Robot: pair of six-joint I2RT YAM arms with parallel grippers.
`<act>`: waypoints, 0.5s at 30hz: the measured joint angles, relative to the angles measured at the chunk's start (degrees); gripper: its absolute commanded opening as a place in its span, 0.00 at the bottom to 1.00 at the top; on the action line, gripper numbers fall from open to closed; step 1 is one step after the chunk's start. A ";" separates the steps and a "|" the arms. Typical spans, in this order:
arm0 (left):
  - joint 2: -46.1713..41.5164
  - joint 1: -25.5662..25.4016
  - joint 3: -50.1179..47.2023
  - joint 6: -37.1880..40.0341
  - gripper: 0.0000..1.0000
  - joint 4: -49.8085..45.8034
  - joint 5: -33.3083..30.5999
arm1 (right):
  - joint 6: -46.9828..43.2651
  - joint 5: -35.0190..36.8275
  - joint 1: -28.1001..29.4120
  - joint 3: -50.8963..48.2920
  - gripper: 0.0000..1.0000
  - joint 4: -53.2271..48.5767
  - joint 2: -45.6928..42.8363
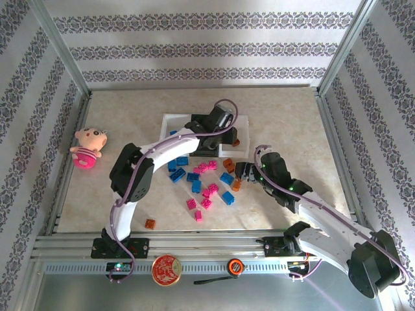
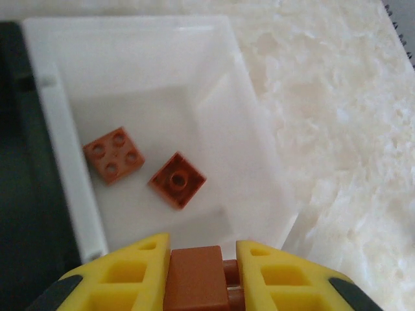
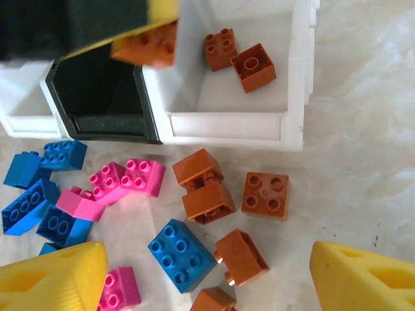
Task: Sort the legos into containers by color
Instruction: Place the lego in the container.
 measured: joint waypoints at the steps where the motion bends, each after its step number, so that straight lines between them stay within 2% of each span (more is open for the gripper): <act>1: 1.55 0.17 1.92 0.02 0.16 -0.13 0.55 | 0.02 -0.24 0.00 -0.33 0.81 -0.31 -0.59; 3: 4.17 0.59 5.33 0.00 0.25 -0.31 1.16 | 0.13 -1.14 0.02 -0.76 0.81 -1.03 -1.42; 7: 7.96 1.33 10.73 -0.42 0.53 -1.40 2.19 | 0.42 -3.69 0.63 -1.92 0.79 -1.68 -1.64; 15: 6.88 1.70 11.98 -1.33 0.83 -1.97 4.59 | 1.46 -7.61 8.33 -3.78 0.77 -2.69 2.38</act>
